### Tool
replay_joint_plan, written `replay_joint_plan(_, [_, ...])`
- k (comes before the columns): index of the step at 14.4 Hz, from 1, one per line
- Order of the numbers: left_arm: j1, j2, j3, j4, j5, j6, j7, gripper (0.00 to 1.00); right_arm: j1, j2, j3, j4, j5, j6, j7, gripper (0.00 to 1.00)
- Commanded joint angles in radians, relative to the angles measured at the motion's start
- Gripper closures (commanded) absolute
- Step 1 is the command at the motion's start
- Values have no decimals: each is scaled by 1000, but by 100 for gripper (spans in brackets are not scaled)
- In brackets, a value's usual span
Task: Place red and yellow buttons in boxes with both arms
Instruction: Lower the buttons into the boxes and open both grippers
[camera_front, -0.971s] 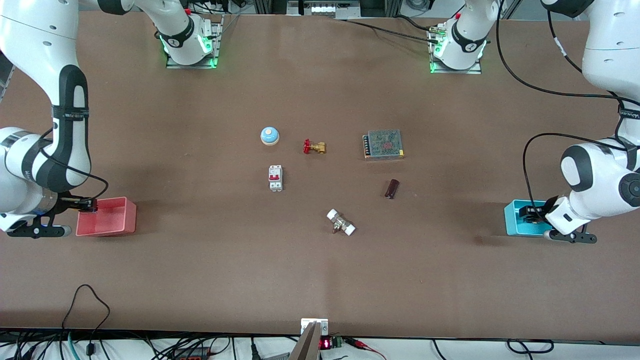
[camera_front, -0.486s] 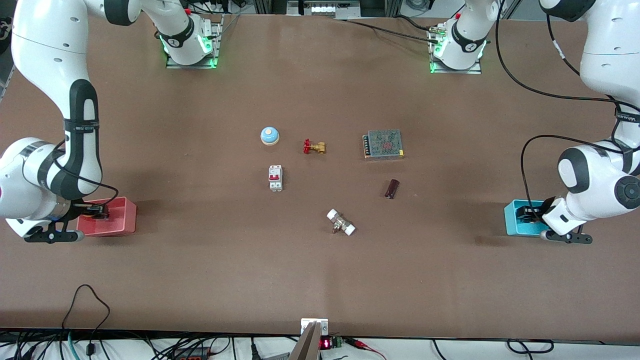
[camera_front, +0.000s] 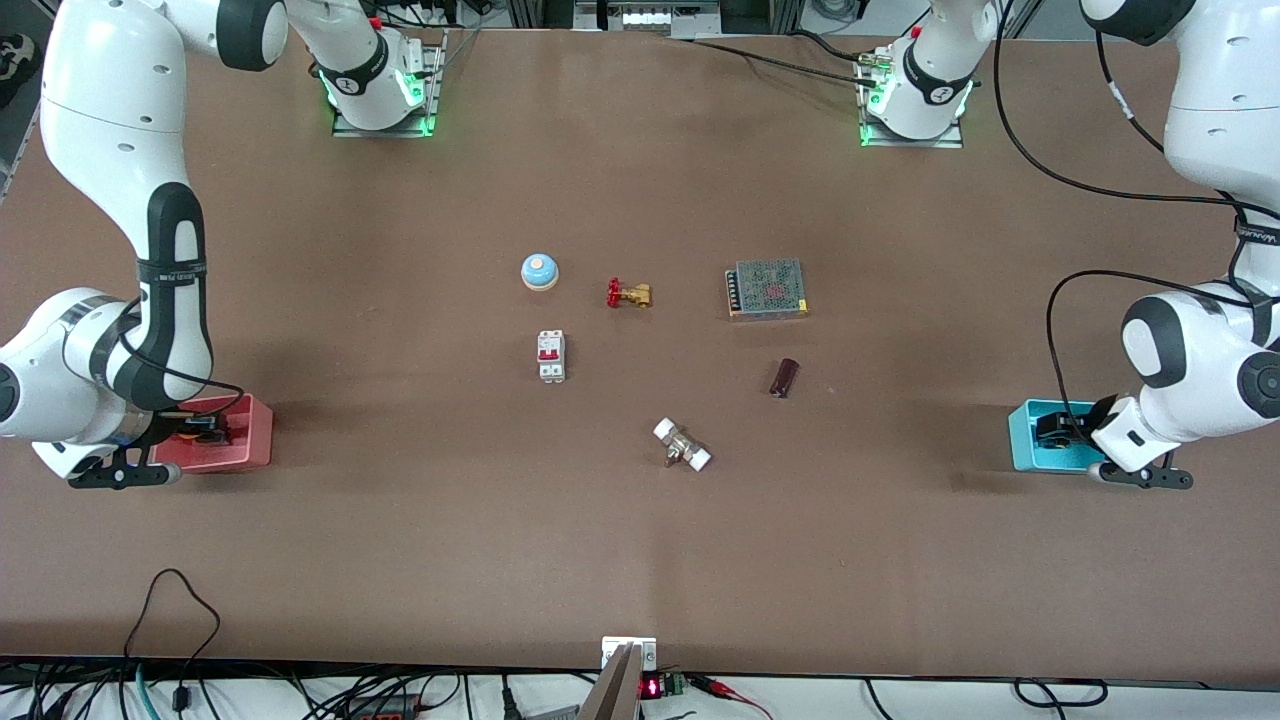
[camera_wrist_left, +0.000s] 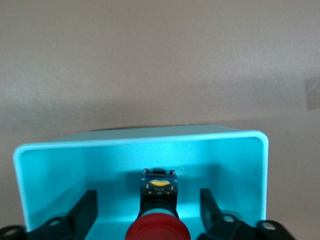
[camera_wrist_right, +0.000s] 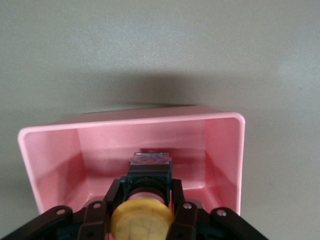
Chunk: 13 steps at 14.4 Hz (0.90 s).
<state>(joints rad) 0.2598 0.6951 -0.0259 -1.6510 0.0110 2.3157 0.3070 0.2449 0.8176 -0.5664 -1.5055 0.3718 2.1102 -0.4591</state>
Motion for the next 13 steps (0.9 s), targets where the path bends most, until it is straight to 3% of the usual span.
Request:
replay_joint_plan(1, [7, 3, -8, 37, -23, -19, 26, 0, -13, 26, 8, 24, 28, 19, -36, 74])
replay_joint_plan(6, [7, -3, -16, 195, -25, -244, 15, 0, -24, 40, 34, 22, 27, 40, -59, 72])
replay_joint_plan(9, [6, -60, -17, 217, -25, -330, 6, 0, -30, 43, 34, 22, 29, 53, -72, 67])
replay_joint_plan(10, [4, -75, -19, 217, -25, -355, -5, 0, -29, 43, 34, 22, 29, 54, -69, 39])
replay_joint_plan(11, [0, -92, -19, 217, -25, -383, -15, 0, -29, 43, 34, 24, 30, 54, -61, 0])
replay_joint_plan(13, [-7, -138, -49, 214, -25, -451, -78, 0, -24, 28, 33, 24, 27, 42, -66, 0])
